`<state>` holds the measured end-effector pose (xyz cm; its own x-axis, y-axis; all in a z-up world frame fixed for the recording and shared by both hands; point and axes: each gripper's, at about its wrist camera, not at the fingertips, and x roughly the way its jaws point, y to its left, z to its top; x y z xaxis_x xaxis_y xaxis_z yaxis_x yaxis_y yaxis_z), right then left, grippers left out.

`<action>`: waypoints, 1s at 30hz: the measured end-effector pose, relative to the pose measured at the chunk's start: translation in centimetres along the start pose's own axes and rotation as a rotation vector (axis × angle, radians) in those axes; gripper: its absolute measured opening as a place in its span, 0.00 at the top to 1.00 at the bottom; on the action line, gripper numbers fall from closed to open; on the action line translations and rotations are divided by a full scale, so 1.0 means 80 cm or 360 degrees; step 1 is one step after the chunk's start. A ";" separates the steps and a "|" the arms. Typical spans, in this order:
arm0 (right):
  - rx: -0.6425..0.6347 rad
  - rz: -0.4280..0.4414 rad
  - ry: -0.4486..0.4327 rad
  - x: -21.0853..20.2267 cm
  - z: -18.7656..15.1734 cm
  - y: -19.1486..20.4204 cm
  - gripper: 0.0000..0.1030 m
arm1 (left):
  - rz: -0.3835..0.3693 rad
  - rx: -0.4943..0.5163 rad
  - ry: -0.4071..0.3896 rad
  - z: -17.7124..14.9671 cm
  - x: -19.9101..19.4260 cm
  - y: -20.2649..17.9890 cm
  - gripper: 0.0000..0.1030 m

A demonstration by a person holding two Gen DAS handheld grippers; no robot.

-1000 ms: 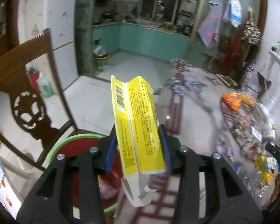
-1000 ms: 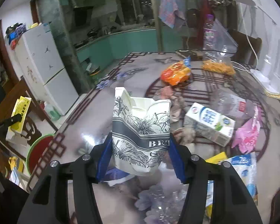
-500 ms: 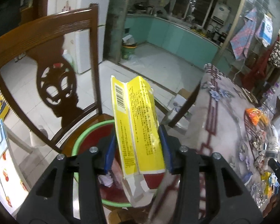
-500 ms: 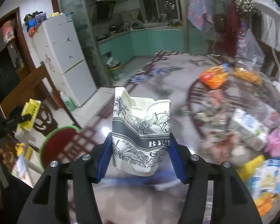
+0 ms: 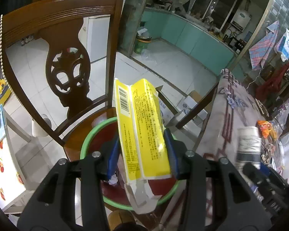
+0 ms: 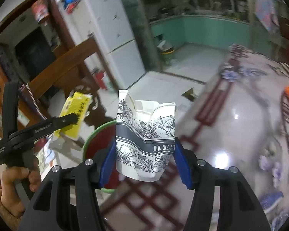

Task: Collect trash
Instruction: 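Carry the yellow box over the red bucket and open the left gripper, then grasp the clear plastic bag with the left gripper while the right grasps crumpled paper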

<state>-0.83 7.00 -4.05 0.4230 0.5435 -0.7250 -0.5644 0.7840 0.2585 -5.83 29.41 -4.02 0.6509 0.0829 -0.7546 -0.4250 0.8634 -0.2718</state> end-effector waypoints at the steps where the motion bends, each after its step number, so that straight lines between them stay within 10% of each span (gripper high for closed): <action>1: -0.0013 0.0011 0.0017 0.007 0.002 0.005 0.46 | 0.0007 -0.0004 0.0003 0.000 0.000 0.001 0.59; 17: -0.0197 0.0060 0.0254 0.082 0.005 0.047 0.45 | 0.0038 -0.0096 -0.0022 0.005 -0.003 0.013 0.59; 30: -0.0141 -0.0221 0.0086 0.007 -0.019 -0.018 0.24 | -0.0004 -0.0156 0.0002 0.004 0.007 0.006 0.19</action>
<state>-0.90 5.72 -5.80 0.4639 0.4129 -0.7838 -0.5643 0.8197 0.0978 -5.50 30.00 -4.37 0.6513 0.0803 -0.7545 -0.4830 0.8108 -0.3307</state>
